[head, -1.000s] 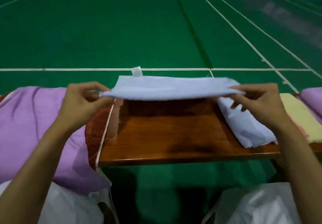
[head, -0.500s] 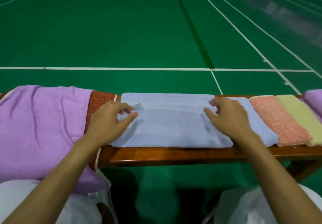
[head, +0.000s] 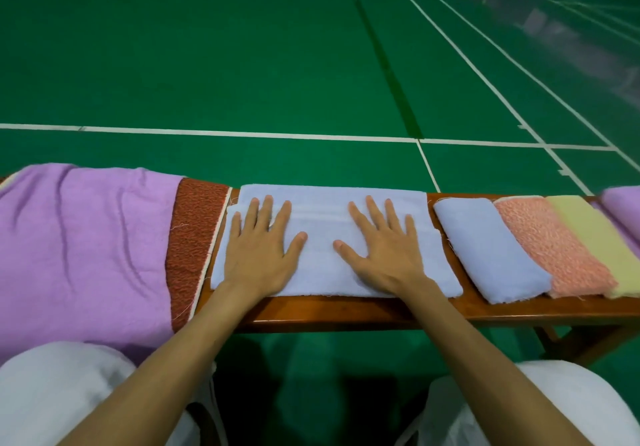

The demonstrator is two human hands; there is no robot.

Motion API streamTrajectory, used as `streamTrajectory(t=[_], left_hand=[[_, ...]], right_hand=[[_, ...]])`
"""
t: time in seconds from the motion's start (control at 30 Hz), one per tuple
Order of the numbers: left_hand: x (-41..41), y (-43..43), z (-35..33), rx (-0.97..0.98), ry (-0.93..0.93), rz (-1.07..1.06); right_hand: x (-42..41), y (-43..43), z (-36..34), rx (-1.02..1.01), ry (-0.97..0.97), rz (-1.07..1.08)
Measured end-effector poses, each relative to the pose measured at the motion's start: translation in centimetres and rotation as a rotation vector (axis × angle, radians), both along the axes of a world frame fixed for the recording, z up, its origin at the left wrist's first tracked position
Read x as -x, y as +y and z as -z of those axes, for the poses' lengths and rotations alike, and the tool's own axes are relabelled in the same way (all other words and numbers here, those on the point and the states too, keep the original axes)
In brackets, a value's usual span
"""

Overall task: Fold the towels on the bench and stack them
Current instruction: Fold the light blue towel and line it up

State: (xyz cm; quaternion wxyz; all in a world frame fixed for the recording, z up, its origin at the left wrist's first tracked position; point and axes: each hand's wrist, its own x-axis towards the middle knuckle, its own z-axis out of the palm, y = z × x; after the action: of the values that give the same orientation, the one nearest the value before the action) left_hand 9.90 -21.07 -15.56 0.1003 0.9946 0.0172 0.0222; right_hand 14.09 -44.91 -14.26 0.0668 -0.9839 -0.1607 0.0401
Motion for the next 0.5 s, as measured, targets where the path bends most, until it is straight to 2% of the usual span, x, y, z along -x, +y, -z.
streamTrajectory(t=[0.13, 0.33, 0.43, 0.5], left_hand=[[1.0, 1.9, -0.2, -0.002, -0.025, -0.053], [2.2, 1.6, -0.3, 0.000, -0.007, -0.069], [3.1, 1.6, -0.8, 0.025, 0.022, -0.080], [3.4, 1.5, -1.3, 0.080, -0.009, -0.089]], right_hand=[[-0.7, -2.9, 0.3, -0.010, -0.008, 0.156], [0.0, -3.1, -0.7, -0.050, 0.041, 0.111], [0.5, -4.0, -2.6, -0.270, 0.055, 0.104], [0.8, -4.6, -3.6, -0.370, -0.011, 0.217]])
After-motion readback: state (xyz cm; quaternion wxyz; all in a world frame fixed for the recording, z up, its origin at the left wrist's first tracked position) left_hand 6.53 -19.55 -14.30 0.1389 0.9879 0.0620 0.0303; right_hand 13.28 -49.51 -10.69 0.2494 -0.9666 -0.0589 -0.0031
